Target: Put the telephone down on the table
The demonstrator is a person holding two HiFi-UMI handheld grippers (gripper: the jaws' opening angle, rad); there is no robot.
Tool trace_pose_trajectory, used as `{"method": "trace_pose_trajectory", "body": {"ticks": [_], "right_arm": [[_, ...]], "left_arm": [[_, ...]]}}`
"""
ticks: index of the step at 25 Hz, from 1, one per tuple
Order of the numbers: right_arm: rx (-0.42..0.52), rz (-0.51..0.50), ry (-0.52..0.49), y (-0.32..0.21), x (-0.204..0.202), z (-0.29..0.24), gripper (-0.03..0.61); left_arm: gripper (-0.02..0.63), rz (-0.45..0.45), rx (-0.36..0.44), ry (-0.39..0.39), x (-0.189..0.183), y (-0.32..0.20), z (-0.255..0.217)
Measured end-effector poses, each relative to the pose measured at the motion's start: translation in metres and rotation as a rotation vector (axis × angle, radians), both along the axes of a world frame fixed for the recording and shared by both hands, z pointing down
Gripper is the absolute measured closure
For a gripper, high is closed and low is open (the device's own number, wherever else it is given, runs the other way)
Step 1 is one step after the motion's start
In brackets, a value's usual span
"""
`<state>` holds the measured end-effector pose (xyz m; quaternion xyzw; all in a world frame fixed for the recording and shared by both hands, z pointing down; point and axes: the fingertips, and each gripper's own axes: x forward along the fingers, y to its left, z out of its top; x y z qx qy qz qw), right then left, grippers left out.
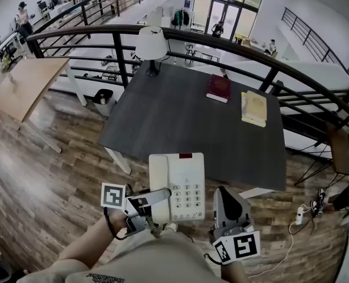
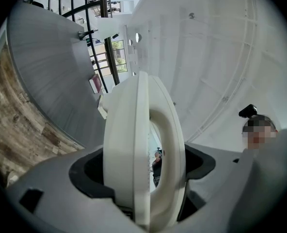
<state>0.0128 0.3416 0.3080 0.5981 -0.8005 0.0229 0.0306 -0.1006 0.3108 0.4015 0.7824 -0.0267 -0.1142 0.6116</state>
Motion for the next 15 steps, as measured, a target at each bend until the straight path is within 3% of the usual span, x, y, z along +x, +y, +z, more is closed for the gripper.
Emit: {"method": "trace_pose_trajectory", "body": {"ticks": [15], "right_arm": [[0.028,-0.002,-0.035,-0.027,0.037,0.003,0.578]], "left_arm": [[0.198,-0.068,0.013,0.015,0.024,-0.035,-0.003]]}}
